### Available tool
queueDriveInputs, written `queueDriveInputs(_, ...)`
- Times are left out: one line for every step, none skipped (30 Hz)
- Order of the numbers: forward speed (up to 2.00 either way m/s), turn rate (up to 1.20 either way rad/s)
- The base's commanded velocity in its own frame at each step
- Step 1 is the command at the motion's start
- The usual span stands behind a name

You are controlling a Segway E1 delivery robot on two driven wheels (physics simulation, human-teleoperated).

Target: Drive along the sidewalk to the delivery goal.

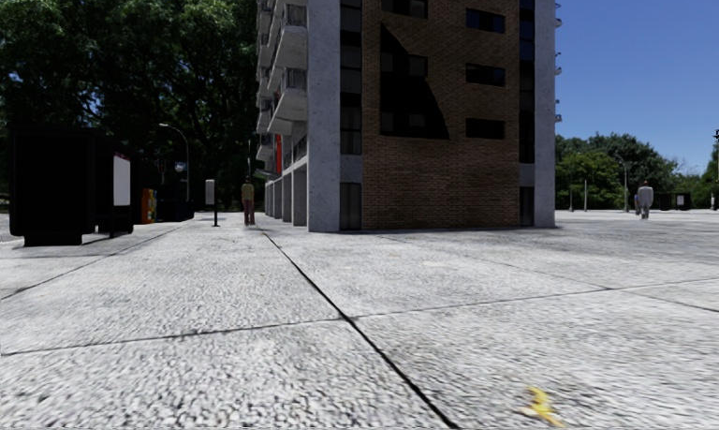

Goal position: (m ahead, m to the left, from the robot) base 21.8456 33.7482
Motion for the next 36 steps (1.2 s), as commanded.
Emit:
queueDriveInputs(2.00, 0.54)
queueDriveInputs(2.00, 0.55)
queueDriveInputs(2.00, 0.55)
queueDriveInputs(2.00, 0.55)
queueDriveInputs(2.00, 0.55)
queueDriveInputs(2.00, 0.55)
queueDriveInputs(2.00, 0.55)
queueDriveInputs(2.00, 0.55)
queueDriveInputs(2.00, 0.55)
queueDriveInputs(2.00, 0.55)
queueDriveInputs(2.00, 0.55)
queueDriveInputs(2.00, 0.54)
queueDriveInputs(2.00, 0.52)
queueDriveInputs(2.00, 0.51)
queueDriveInputs(2.00, 0.51)
queueDriveInputs(2.00, 0.51)
queueDriveInputs(2.00, 0.51)
queueDriveInputs(2.00, 0.51)
queueDriveInputs(2.00, 0.51)
queueDriveInputs(2.00, 0.51)
queueDriveInputs(2.00, 0.51)
queueDriveInputs(2.00, 0.51)
queueDriveInputs(2.00, 0.46)
queueDriveInputs(2.00, 0.37)
queueDriveInputs(2.00, 0.37)
queueDriveInputs(2.00, 0.34)
queueDriveInputs(2.00, 0.34)
queueDriveInputs(2.00, 0.33)
queueDriveInputs(2.00, 0.33)
queueDriveInputs(2.00, 0.33)
queueDriveInputs(2.00, 0.33)
queueDriveInputs(2.00, 0.33)
queueDriveInputs(2.00, 0.33)
queueDriveInputs(2.00, 0.33)
queueDriveInputs(2.00, 0.33)
queueDriveInputs(2.00, 0.33)
